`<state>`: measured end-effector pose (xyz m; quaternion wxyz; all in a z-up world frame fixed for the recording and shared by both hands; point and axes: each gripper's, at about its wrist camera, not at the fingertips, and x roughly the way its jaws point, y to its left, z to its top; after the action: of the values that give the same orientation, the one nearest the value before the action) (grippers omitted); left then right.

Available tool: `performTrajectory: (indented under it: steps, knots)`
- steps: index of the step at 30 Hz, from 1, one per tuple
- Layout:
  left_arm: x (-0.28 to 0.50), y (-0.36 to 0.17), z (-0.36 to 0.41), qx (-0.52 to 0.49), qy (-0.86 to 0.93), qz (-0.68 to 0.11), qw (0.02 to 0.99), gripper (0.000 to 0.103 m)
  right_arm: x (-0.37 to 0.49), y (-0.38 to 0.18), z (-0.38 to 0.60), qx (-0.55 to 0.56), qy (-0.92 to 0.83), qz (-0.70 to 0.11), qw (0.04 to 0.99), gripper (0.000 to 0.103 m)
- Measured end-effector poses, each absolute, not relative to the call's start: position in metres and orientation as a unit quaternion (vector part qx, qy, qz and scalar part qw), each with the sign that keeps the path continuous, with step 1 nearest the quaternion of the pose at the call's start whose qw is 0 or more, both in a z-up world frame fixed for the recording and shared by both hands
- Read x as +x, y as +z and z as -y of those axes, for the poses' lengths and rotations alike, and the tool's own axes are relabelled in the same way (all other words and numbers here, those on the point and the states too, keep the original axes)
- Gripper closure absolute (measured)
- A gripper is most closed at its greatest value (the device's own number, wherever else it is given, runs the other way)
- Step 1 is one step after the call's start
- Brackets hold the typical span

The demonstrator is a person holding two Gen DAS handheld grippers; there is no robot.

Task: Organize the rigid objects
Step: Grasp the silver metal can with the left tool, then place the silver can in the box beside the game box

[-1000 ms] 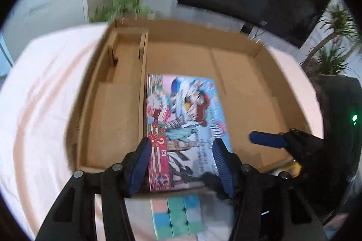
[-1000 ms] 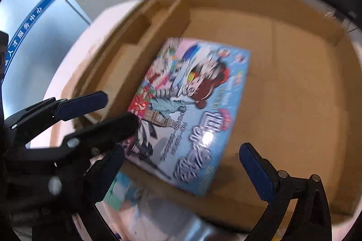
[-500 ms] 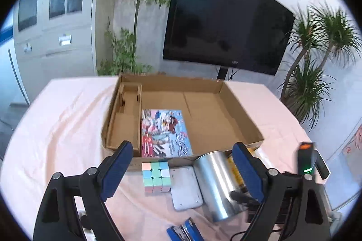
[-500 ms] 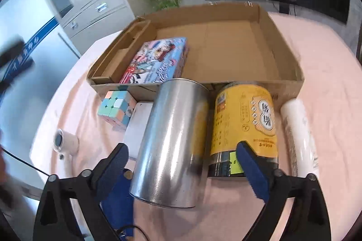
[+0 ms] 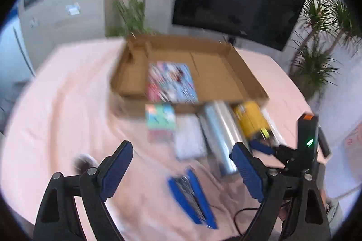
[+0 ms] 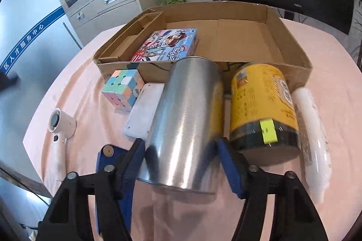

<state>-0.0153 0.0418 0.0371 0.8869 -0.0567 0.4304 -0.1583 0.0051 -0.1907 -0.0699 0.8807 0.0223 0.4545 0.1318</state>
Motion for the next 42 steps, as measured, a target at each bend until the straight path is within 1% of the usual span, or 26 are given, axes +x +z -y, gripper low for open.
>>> performTrajectory:
  steps: [1, 3, 5, 8, 15, 20, 22, 23, 25, 31, 33, 37, 42]
  knots:
    - [-0.014, 0.025, -0.036, -0.063, -0.17, -0.445, 0.877, 0.014, -0.002, -0.069, 0.195, 0.023, 0.133, -0.455, 0.88, 0.045]
    - [-0.015, 0.0, -0.023, -0.084, -0.207, -0.468, 0.855, 0.014, -0.018, -0.07, 0.202, 0.022, 0.142, -0.457, 0.878, 0.044]
    - [-0.011, -0.022, -0.007, -0.104, -0.242, -0.492, 0.83, 0.014, -0.03, -0.07, 0.204, 0.012, 0.149, -0.46, 0.875, 0.042]
    - [0.006, -0.04, 0.007, -0.138, -0.268, -0.514, 0.803, 0.014, -0.039, -0.07, 0.206, 0.009, 0.161, -0.475, 0.865, 0.038]
    - [0.04, -0.055, 0.027, -0.122, -0.254, -0.534, 0.797, 0.015, -0.018, -0.082, 0.215, 0.055, 0.18, -0.496, 0.848, 0.029]
    - [0.05, -0.066, 0.039, -0.124, -0.282, -0.554, 0.773, 0.015, -0.011, -0.1, 0.214, 0.098, 0.188, -0.517, 0.829, 0.018]
    - [0.053, -0.068, 0.041, -0.124, -0.288, -0.557, 0.769, 0.015, -0.01, -0.105, 0.212, 0.103, 0.186, -0.52, 0.827, 0.017]
    - [0.053, -0.068, 0.043, -0.121, -0.293, -0.555, 0.769, 0.017, -0.01, -0.105, 0.212, 0.105, 0.185, -0.519, 0.828, 0.018]
    - [0.054, -0.066, 0.045, -0.122, -0.305, -0.554, 0.765, 0.023, -0.011, -0.105, 0.209, 0.105, 0.181, -0.519, 0.829, 0.018]
    - [0.048, -0.048, 0.035, -0.124, -0.298, -0.527, 0.787, 0.024, -0.011, -0.095, 0.208, 0.12, 0.186, -0.501, 0.837, 0.018]
    - [0.042, -0.027, 0.033, -0.114, -0.298, -0.498, 0.806, 0.024, -0.014, -0.083, 0.205, 0.123, 0.188, -0.484, 0.845, 0.018]
    - [0.038, 0.019, 0.026, -0.099, -0.303, -0.436, 0.841, 0.024, -0.015, -0.041, 0.201, 0.119, 0.199, -0.426, 0.875, 0.018]
    - [0.056, 0.066, 0.025, -0.079, -0.307, -0.378, 0.87, 0.024, 0.006, 0.006, 0.197, 0.108, 0.209, -0.368, 0.9, 0.018]
